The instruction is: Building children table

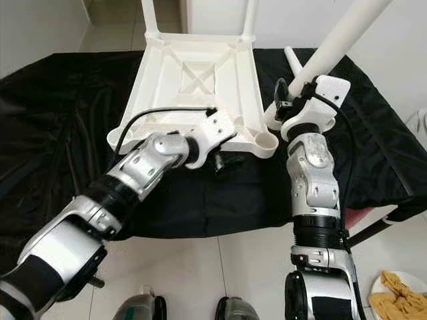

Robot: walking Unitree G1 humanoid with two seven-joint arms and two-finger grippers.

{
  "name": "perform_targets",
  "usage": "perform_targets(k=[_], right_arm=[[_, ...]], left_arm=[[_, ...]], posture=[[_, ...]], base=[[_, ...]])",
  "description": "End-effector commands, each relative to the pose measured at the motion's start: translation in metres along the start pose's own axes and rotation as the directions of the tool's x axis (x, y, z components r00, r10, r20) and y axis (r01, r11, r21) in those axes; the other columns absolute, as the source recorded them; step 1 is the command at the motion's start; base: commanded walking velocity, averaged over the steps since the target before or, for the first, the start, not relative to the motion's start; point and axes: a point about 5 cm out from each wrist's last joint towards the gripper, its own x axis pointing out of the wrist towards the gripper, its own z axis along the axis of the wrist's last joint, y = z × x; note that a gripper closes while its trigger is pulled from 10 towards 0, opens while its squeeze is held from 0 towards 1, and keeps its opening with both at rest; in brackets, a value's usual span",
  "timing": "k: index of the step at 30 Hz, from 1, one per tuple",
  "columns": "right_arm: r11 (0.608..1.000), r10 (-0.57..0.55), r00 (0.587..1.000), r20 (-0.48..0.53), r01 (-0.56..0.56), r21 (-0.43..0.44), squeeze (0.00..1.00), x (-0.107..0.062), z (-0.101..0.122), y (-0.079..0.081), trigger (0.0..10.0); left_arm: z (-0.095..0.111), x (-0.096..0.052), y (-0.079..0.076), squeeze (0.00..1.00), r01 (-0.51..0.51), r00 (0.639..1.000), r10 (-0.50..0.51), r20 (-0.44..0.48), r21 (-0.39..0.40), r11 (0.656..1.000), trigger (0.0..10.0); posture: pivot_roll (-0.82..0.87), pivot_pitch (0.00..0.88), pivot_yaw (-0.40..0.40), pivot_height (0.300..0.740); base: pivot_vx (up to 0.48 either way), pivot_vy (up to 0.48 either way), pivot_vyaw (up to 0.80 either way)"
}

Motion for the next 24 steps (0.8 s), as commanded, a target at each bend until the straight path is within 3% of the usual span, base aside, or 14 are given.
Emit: perform_targets(k=[1, 14, 24], right_arm=[[1.000, -0.001, 1.000, 0.003, 0.001, -0.003, 0.00, -0.003, 0.003, -0.002, 10.0], [1.000, 0.005, 1.000, -0.005, -0.005, -0.011, 0.00, -0.013, 0.009, 0.000, 10.0], [1.000, -0.010, 1.000, -0.020, 0.010, -0.018, 0.00, -0.023, 0.012, -0.002, 10.0]], left_arm=[[-0.009, 0.001, 0.006, 0.00, -0.074, 0.997, 0.073, -0.037, -0.022, 0.997, 10.0], [-0.026, 0.017, 0.005, 0.00, -0.130, 0.982, 0.116, -0.149, -0.089, 0.987, 10.0], [-0.027, 0.021, 0.005, 0.00, -0.137, 0.980, 0.120, -0.161, -0.101, 0.985, 10.0]], posture=[[-0.02, 0.103, 0.022, 0.740], [-0.05, 0.150, 0.040, 0.740], [-0.07, 0.182, 0.060, 0.740]], base=[[0.000, 0.000, 0.00], [0.000, 0.000, 0.00], [0.000, 0.000, 0.00]])
